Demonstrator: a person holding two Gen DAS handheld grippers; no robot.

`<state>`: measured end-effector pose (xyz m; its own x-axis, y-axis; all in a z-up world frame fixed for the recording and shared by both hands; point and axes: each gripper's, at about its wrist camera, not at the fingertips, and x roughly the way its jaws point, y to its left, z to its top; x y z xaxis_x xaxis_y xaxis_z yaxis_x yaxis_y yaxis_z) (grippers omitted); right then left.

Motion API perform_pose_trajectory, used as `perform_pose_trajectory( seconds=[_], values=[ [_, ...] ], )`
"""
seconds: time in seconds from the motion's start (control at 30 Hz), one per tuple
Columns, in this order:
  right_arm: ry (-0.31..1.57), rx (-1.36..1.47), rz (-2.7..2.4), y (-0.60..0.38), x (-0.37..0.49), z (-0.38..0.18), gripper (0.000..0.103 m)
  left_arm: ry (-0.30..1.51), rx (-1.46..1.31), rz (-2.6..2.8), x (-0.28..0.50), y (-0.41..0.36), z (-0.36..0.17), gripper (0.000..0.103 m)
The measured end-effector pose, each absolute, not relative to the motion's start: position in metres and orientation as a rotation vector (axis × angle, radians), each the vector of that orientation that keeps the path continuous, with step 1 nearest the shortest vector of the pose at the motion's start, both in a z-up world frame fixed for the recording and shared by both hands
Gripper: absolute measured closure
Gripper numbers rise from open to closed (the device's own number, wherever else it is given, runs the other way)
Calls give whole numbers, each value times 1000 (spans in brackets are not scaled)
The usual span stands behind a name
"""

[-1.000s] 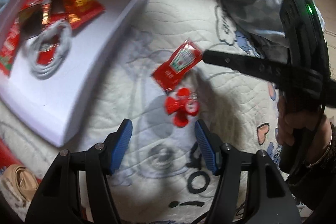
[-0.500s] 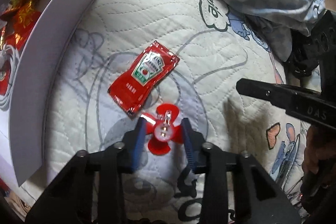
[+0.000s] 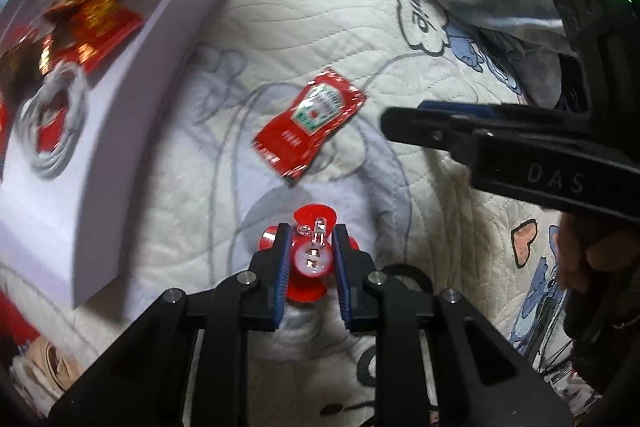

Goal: Organize objects
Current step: 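Grasp the red fan toy with the left gripper while the right reaches the Heinz sachet, then grasp the red Heinz ketchup sachet with the right gripper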

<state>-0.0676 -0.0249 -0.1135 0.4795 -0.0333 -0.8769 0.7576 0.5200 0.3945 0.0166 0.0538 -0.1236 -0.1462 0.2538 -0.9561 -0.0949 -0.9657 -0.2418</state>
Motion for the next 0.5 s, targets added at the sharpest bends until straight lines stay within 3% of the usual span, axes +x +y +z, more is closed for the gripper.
perform_pose_trajectory(
  seconds=[0.03, 0.5],
  values=[
    [951, 902, -561, -25, -63, -113, 48, -184, -1889, 2213, 18, 51, -122, 84],
    [974, 1043, -547, -24, -16, -134, 48, -181, -1909, 2229, 27, 16, -105, 84]
  ],
)
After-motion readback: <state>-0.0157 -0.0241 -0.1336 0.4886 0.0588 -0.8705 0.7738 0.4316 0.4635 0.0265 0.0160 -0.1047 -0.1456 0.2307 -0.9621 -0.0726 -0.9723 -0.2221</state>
